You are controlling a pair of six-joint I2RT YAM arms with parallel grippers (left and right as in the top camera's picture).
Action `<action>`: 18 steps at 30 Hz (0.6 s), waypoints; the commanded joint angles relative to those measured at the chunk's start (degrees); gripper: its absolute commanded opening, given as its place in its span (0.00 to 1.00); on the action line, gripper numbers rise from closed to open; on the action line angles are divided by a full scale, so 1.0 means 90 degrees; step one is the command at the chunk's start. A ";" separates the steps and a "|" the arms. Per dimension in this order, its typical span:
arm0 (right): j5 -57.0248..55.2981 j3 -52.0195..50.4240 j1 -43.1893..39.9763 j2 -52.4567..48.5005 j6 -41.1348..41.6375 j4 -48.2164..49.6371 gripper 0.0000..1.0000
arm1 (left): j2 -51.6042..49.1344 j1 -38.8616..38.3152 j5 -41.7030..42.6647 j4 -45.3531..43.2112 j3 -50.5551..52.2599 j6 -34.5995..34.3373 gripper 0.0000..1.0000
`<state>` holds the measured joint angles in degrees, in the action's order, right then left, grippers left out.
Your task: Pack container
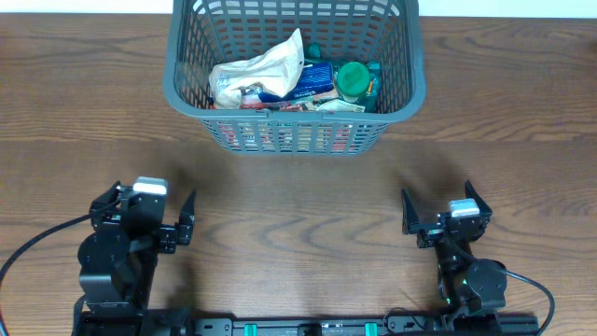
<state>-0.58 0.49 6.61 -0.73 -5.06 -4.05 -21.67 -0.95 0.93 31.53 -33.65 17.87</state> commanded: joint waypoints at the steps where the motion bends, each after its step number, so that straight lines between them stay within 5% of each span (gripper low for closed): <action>1: 0.0068 -0.0019 -0.0039 0.0051 -0.0087 -0.0024 0.99 | 0.0328 -0.0036 0.0325 0.0243 0.0039 -0.0056 0.99; 7: 0.0068 -0.0019 -0.0039 0.0051 -0.0087 -0.0024 0.99 | 0.1379 -0.0301 0.1171 -0.0974 0.0780 -0.0063 0.99; 13: 0.0068 -0.0019 -0.0039 0.0051 -0.0087 -0.0027 0.99 | 0.1836 -0.0308 0.0440 -0.3908 0.2312 -0.0068 0.99; 18: 0.0068 -0.0019 -0.0039 0.0051 -0.0087 -0.0024 0.99 | 0.1855 -0.0308 -0.0056 -0.4755 0.3121 -0.0236 0.99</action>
<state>-0.40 0.49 6.61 -0.69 -5.08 -4.08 -5.45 -3.51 4.73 -9.69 -8.16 17.61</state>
